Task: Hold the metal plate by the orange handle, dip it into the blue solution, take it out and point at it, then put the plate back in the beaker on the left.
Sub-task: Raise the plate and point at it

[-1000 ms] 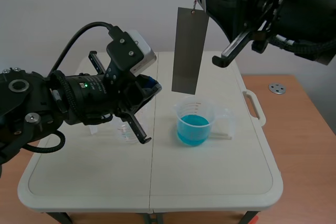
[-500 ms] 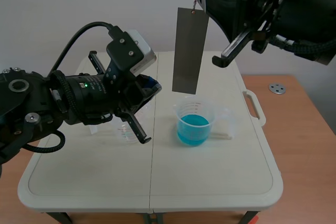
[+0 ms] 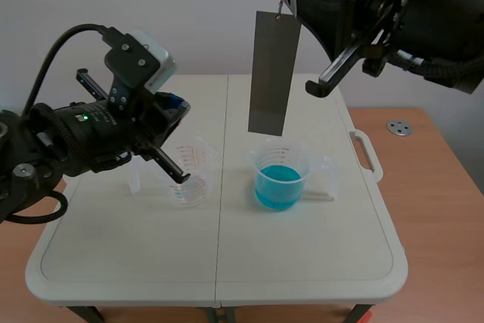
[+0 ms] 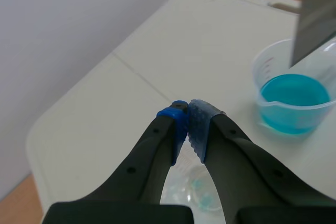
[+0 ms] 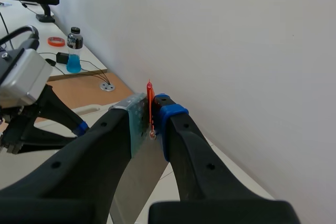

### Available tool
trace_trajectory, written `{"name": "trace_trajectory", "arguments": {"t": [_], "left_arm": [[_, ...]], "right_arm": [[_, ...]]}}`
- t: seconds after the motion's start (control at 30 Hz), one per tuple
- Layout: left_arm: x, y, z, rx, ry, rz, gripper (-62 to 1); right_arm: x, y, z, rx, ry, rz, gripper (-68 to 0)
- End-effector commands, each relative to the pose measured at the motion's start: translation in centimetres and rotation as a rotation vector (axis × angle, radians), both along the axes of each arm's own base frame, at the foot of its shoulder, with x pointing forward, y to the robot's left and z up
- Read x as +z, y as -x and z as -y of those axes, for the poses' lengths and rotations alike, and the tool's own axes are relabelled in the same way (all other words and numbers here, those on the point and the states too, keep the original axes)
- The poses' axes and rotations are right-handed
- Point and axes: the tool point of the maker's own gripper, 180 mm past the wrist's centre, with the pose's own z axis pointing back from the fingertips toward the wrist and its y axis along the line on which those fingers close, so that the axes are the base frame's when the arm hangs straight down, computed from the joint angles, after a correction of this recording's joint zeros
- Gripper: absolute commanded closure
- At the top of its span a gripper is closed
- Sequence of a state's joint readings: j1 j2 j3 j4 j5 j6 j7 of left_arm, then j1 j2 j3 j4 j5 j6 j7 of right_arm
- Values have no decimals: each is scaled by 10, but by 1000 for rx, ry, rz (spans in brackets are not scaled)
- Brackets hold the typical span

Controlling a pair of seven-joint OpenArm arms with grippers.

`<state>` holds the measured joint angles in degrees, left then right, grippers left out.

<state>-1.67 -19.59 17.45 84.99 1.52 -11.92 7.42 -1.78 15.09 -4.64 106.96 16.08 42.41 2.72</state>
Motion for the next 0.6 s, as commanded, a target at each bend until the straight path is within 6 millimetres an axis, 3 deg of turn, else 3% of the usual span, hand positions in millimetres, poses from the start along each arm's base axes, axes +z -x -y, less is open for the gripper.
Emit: {"name": "trace_trajectory", "arguments": {"t": [0.0, 0.3, 0.47, 0.57], "left_arm": [[3, 2, -15, 33, -2, 24, -16], [-27, 32, -109, 245, -90, -28, -16], [-53, 67, -152, 336, -149, -121, -16], [-68, 93, -168, 367, -166, -181, -16]], "right_arm": [[14, 4, -1, 18, -15, 42, -13], [14, 4, -1, 19, -15, 42, -13], [15, 3, -1, 20, -15, 45, -13], [15, 3, -1, 20, -16, 46, -13]]}}
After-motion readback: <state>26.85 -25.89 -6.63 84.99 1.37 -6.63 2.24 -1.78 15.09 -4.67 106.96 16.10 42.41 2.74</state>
